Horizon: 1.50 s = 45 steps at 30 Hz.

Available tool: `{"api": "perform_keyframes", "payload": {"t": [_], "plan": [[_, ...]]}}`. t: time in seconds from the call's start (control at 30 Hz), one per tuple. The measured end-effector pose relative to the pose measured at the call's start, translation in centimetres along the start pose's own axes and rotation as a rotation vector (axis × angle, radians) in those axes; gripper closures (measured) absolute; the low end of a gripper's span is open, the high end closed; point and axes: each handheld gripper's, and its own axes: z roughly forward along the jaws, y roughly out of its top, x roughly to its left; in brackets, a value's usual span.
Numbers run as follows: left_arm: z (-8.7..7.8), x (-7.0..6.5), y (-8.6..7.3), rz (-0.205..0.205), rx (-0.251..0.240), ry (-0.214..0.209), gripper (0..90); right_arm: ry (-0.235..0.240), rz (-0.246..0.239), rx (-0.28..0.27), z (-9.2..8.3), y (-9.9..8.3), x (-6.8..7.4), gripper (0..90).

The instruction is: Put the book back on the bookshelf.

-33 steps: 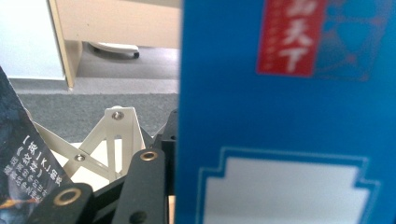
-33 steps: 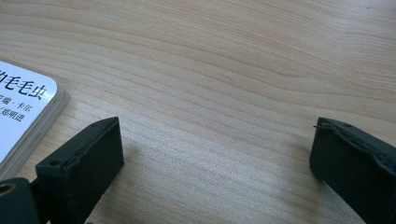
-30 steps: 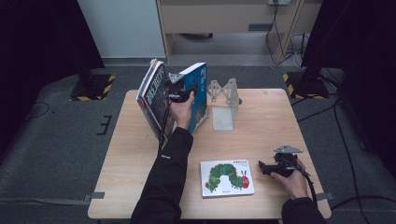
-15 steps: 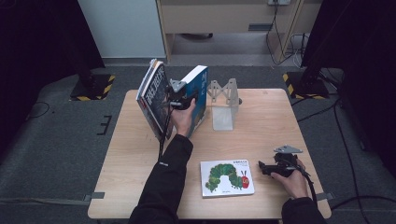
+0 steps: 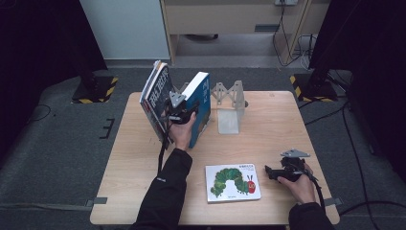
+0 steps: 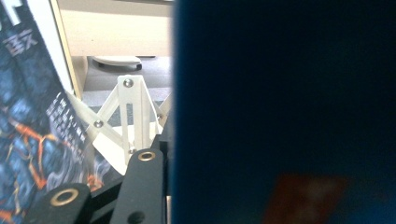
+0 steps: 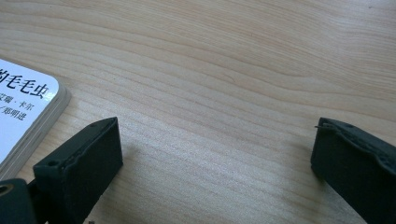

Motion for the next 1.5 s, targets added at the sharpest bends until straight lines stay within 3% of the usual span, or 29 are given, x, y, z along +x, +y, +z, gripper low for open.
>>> {"api": "perform_keyframes", "payload": {"t": [0.27, 0.67, 0.8, 1.5], "plan": [[-0.8, 0.4, -1.1, 0.000, -0.039, -0.007, 58.4, 0.000, -0.001, 0.000, 0.0, 0.0, 0.0, 2.2], [-1.4, -0.5, -1.7, 0.030, -0.058, -0.017, 56.5, 0.000, 0.000, 0.002, 0.0, 0.0, 0.0, 2.2], [-1.5, -0.6, -1.9, 0.006, -0.067, -0.027, 55.9, 0.000, -0.002, 0.002, 0.0, 0.0, 0.0, 2.2], [-0.6, -1.5, -2.1, 0.027, -0.091, 0.012, 57.5, -0.001, -0.004, 0.002, 0.0, 0.0, 0.0, 2.1]]}}
